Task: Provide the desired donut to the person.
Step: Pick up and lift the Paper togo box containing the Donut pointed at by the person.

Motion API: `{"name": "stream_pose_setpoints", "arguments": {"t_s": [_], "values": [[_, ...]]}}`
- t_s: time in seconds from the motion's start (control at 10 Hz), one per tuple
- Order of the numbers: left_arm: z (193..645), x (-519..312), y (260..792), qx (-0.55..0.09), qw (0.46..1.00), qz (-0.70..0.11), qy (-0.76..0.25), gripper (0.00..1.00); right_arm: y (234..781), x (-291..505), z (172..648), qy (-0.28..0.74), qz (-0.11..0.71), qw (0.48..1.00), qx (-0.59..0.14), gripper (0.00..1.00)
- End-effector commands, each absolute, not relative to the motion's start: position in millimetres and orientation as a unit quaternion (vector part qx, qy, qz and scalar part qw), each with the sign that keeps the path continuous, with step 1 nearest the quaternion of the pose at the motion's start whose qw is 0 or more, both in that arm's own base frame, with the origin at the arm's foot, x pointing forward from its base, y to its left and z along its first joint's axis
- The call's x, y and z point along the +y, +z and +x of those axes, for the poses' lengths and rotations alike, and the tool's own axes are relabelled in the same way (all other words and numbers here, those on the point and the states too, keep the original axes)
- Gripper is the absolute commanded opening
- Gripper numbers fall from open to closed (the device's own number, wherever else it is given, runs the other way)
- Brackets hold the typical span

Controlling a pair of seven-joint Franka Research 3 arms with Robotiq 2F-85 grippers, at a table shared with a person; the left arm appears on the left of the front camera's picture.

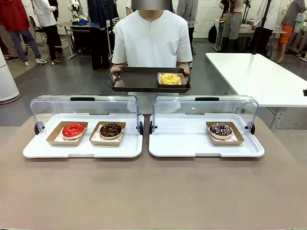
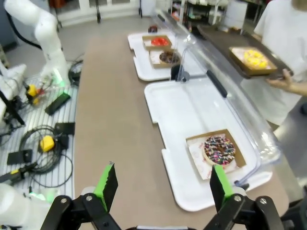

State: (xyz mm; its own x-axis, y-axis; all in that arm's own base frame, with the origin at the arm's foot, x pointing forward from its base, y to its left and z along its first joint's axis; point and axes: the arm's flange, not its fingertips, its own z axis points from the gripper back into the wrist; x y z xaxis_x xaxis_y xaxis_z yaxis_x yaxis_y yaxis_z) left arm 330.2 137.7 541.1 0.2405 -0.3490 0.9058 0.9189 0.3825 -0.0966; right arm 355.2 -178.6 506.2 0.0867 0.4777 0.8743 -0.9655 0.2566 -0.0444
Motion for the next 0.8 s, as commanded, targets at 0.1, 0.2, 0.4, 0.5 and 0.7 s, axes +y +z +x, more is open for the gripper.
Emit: {"name": "stream_pose_setpoints", "arguments": {"t_s": [0.1,0.2,0.4,0.5,0.7], "values": [[330,139,542,-0.437,0.704,-0.336,-0.448,1.00,498,-199,357,0.514,0.321,0.653,-0.454,1.00],[330,139,542,-0.437,0.704,-0.336,-0.448,1.00,497,-202,355,0.520,0.317,0.645,-0.462,1.00],[330,139,542,-0.437,0.704,-0.336,-0.448,1.00,492,-207,352,0.526,0.312,0.624,-0.486,1.00],[330,139,542,-0.437,0.704,-0.336,-0.448,1.00,490,-208,351,0.524,0.312,0.628,-0.484,1.00],[330,139,542,-0.437,0.704,-0.336,-0.448,1.00,490,-206,347,0.537,0.289,0.640,-0.468,1.00]]}}
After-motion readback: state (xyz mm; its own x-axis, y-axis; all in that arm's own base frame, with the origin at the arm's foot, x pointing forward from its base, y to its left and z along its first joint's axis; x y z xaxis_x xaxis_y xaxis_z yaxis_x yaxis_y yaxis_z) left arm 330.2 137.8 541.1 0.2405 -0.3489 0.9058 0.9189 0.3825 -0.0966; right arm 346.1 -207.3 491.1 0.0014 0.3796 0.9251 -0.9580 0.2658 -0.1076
